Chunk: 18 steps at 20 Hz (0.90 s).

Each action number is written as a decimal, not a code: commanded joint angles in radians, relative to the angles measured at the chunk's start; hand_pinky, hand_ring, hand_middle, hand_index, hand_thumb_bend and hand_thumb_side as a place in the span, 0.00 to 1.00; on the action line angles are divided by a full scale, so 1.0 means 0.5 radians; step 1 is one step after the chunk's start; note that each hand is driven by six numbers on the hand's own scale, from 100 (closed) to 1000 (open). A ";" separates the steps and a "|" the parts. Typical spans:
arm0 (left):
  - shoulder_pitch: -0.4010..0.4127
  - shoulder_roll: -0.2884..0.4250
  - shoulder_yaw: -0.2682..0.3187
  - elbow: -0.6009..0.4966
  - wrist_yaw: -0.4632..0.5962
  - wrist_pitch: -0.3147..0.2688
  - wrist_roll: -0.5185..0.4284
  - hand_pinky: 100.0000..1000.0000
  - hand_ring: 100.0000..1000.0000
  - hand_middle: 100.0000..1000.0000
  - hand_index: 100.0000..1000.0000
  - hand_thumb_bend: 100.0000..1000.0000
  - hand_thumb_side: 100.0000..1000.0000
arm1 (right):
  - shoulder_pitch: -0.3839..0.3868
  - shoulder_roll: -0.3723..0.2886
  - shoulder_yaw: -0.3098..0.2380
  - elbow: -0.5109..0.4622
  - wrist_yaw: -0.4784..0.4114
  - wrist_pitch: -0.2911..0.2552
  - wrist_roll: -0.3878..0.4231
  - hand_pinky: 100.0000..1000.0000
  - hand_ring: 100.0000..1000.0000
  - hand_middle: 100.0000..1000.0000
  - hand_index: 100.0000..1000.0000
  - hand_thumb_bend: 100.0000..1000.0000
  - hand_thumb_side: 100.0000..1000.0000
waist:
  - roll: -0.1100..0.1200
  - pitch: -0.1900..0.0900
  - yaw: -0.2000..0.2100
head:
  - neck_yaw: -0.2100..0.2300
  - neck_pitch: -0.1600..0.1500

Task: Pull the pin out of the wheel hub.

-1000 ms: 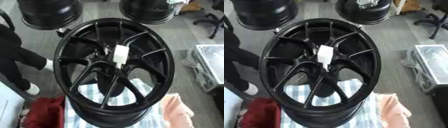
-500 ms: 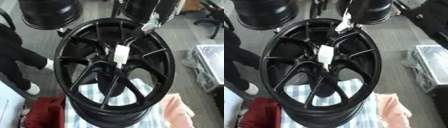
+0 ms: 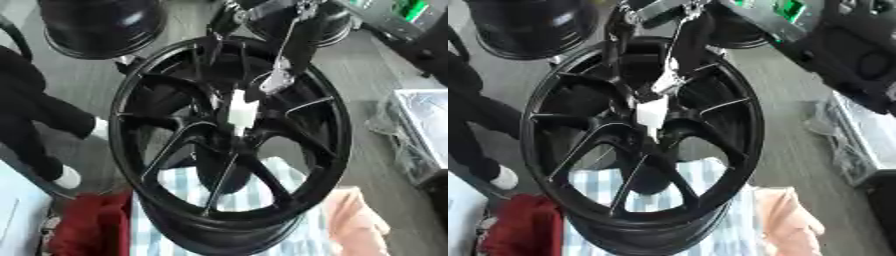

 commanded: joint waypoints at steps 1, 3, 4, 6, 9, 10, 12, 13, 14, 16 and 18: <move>-0.006 0.076 0.006 -0.017 -0.001 0.000 -0.002 0.69 0.77 0.67 0.72 0.19 0.54 | -0.057 -0.024 -0.060 -0.046 0.024 -0.217 0.208 0.82 0.81 0.76 0.82 0.41 0.42 | 0.007 -0.026 -0.007 | 0.022 0.012; -0.004 0.077 0.006 -0.017 0.000 0.000 -0.002 0.69 0.77 0.67 0.72 0.19 0.54 | -0.058 -0.023 -0.080 -0.077 0.010 -0.169 0.208 0.82 0.81 0.76 0.82 0.42 0.41 | 0.008 -0.026 -0.009 | 0.035 0.012; -0.004 0.077 0.006 -0.017 0.000 -0.001 -0.002 0.69 0.77 0.67 0.72 0.19 0.54 | -0.059 -0.022 -0.083 -0.091 0.002 -0.145 0.208 0.82 0.81 0.76 0.82 0.42 0.41 | 0.008 -0.026 -0.009 | 0.038 0.012; -0.002 0.075 0.006 -0.016 0.001 0.000 -0.003 0.69 0.77 0.67 0.72 0.19 0.54 | -0.058 -0.014 -0.085 -0.110 -0.009 -0.106 0.208 0.81 0.81 0.75 0.82 0.42 0.40 | 0.009 -0.025 -0.009 | 0.043 0.012; 0.001 0.074 0.007 -0.016 0.001 0.000 -0.004 0.69 0.77 0.67 0.72 0.19 0.54 | -0.050 -0.009 -0.071 -0.127 -0.015 -0.083 0.208 0.81 0.80 0.75 0.82 0.42 0.39 | 0.007 -0.021 -0.009 | 0.042 0.012; 0.001 0.073 0.007 -0.016 0.002 0.000 -0.004 0.69 0.77 0.67 0.72 0.19 0.54 | -0.042 -0.013 -0.066 -0.130 -0.013 -0.085 0.208 0.81 0.80 0.75 0.82 0.43 0.39 | 0.007 -0.018 -0.008 | 0.042 0.012; 0.004 0.073 0.008 -0.015 0.002 0.000 -0.004 0.69 0.77 0.67 0.72 0.19 0.54 | -0.027 -0.027 -0.057 -0.134 -0.004 -0.102 0.208 0.82 0.80 0.75 0.81 0.44 0.36 | 0.006 -0.014 -0.007 | 0.045 0.012; 0.006 0.073 0.010 -0.015 0.004 0.001 -0.004 0.69 0.77 0.67 0.72 0.19 0.54 | -0.020 -0.036 -0.052 -0.137 0.005 -0.118 0.208 0.82 0.80 0.75 0.81 0.45 0.35 | 0.006 -0.011 -0.008 | 0.047 0.012; 0.006 0.073 0.011 -0.015 0.006 0.001 -0.003 0.69 0.77 0.67 0.72 0.19 0.54 | -0.012 -0.044 -0.048 -0.140 0.017 -0.138 0.208 0.82 0.80 0.75 0.81 0.45 0.35 | 0.006 -0.008 -0.008 | 0.049 0.012; 0.006 0.072 0.011 -0.015 0.008 0.000 -0.003 0.69 0.77 0.67 0.72 0.19 0.54 | 0.000 -0.054 -0.040 -0.148 0.048 -0.185 0.208 0.82 0.80 0.74 0.81 0.46 0.32 | 0.007 -0.003 -0.008 | 0.051 0.012; 0.005 0.072 0.012 -0.016 0.009 -0.001 -0.003 0.69 0.77 0.67 0.72 0.19 0.54 | 0.014 -0.061 -0.035 -0.156 0.084 -0.239 0.208 0.82 0.80 0.74 0.80 0.46 0.31 | 0.009 0.003 -0.009 | 0.050 0.012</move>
